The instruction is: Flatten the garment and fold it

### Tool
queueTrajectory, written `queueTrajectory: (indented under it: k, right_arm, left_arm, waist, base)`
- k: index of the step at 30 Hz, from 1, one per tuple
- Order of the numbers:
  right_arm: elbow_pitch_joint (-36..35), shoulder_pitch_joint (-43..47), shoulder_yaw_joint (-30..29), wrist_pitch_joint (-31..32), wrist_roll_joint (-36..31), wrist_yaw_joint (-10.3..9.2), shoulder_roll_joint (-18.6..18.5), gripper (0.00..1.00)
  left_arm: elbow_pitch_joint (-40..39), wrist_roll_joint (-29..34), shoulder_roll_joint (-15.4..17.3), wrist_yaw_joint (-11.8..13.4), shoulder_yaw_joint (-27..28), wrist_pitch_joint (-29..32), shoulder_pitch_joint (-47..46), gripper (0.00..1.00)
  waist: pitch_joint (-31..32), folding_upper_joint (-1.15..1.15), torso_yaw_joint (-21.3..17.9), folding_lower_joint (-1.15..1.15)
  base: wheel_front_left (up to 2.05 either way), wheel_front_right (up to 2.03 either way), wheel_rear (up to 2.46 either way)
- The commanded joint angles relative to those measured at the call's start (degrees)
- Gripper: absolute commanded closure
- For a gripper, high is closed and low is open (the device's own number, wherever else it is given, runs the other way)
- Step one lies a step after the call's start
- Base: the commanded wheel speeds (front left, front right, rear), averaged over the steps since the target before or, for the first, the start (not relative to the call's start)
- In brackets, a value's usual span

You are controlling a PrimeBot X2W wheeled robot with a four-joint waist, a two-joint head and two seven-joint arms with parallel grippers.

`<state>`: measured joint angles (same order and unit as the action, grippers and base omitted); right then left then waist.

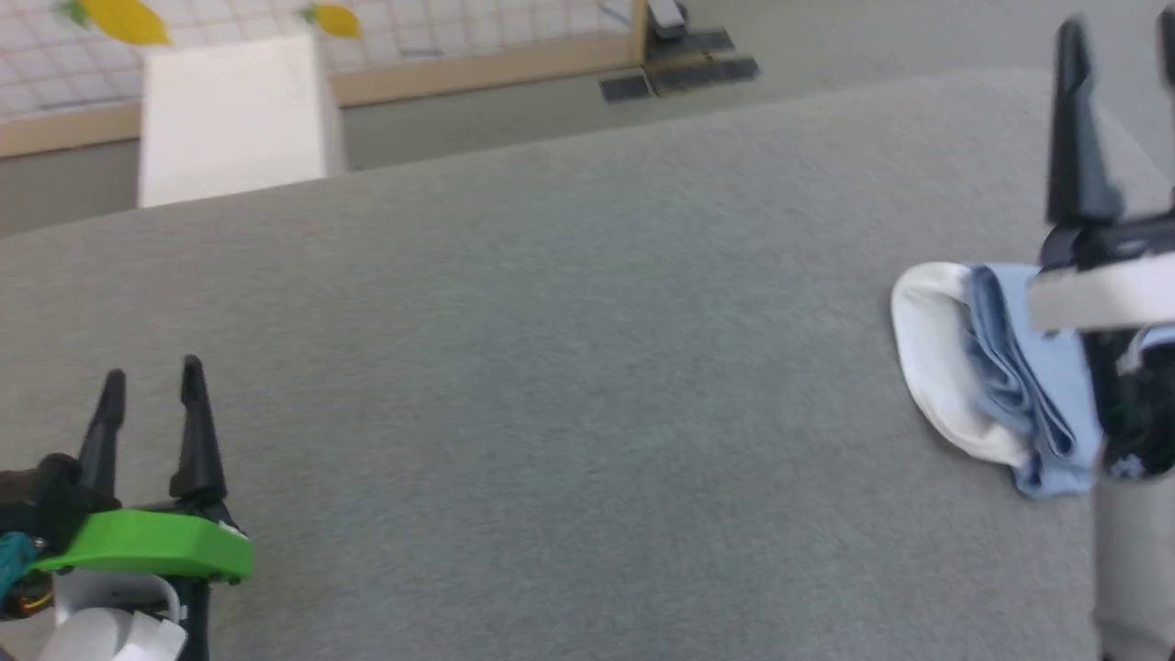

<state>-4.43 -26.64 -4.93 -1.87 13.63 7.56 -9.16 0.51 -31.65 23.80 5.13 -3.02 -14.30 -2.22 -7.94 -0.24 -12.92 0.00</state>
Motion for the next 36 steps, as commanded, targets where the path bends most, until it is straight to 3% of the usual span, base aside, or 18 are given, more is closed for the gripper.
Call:
queueTrajectory:
  k: [1, 8, 15, 25, 36]
  right_arm:
    - [0.0, 2.4, -0.1, -1.3, -0.6, -0.08, 1.7, 0.00]
    - [1.1, 12.2, 0.6, -4.9, -0.3, -0.08, 5.4, 0.00]
    - [4.6, 19.3, 2.1, -7.1, 0.4, -0.08, 6.2, 0.00]
    - [10.6, 25.4, 2.9, -11.1, 1.3, -0.08, 6.3, 0.00]
    - [11.9, 28.7, 0.5, -12.3, -0.8, -0.08, 6.3, 0.00]
  left_arm:
    - [0.7, 0.6, -0.6, 0.0, -0.3, -0.4, -0.6, 0.00]
    - [2.3, 1.2, -2.3, 0.4, -1.0, -0.6, 0.2, 0.00]
    - [2.8, 1.6, -2.4, 0.3, -1.8, -0.5, 0.5, 0.00]
    - [5.0, 2.0, -2.4, -0.7, -4.3, 0.3, 1.2, 0.00]
    - [7.7, 4.1, -2.4, -1.8, -8.5, 1.2, 1.7, 0.00]
  waist:
    - [6.2, 0.24, 6.4, 0.00]
    - [9.3, 0.24, 11.3, 0.00]
    - [9.7, 0.24, 14.2, 0.00]
    - [9.9, 0.24, 14.4, 0.00]
    - [10.8, 0.24, 13.1, 0.00]
  base:
    - [0.00, 0.00, 0.00]
    - [0.00, 0.00, 0.00]
    - [0.00, 0.00, 0.00]
    - [0.00, 0.00, 0.00]
    - [0.00, 0.00, 0.00]
